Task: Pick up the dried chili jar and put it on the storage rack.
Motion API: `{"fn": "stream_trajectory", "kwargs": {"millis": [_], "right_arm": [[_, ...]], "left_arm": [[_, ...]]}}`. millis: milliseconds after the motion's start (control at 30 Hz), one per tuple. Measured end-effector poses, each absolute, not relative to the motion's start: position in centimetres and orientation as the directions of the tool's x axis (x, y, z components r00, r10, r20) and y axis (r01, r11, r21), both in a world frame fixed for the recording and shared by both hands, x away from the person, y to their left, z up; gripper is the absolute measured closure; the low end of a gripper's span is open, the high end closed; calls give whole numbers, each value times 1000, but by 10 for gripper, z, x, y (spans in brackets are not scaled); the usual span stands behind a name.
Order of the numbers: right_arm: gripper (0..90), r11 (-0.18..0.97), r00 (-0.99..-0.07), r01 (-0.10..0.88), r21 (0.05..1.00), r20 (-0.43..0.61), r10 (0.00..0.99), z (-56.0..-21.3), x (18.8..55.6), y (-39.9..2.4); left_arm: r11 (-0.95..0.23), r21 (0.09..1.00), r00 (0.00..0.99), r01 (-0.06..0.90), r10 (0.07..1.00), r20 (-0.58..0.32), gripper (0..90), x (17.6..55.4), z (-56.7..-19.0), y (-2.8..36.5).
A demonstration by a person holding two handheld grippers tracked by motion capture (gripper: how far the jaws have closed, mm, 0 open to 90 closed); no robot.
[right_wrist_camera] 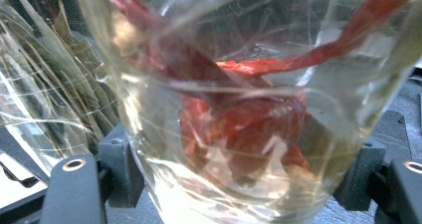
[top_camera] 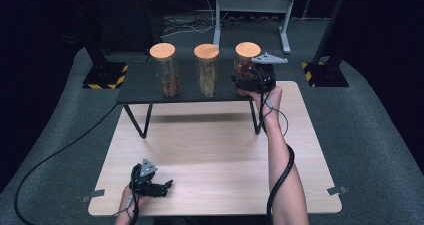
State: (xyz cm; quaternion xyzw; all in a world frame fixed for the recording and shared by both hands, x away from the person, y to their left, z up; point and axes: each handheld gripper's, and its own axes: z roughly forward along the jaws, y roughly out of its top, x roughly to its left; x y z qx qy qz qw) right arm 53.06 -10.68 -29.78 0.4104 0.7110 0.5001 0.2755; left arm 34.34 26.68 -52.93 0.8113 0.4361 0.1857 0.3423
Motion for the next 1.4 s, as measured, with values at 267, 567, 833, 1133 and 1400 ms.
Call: {"fn": "stream_trajectory", "kwargs": {"millis": [267, 567, 833, 1133, 1400], "right_arm": [[241, 158, -511, 313, 936, 26, 859, -299, 531, -107], [240, 160, -511, 320, 934, 28, 859, -299, 532, -106], [238, 166, -517, 328, 930, 29, 855, -299, 532, -107], [233, 169, -517, 332, 928, 30, 855, -300, 533, -107], [217, 201, -512, 364, 909, 15, 859, -306, 535, -105]], "left_arm": [[-385, 718, 551, 580, 835, 3, 38, 343, -529, 267], [-385, 718, 551, 580, 835, 3, 38, 343, -529, 267], [-386, 718, 551, 580, 834, 3, 38, 343, -529, 267], [-386, 718, 552, 580, 834, 2, 38, 343, -529, 267], [-386, 718, 552, 580, 834, 2, 38, 343, -529, 267]]}}
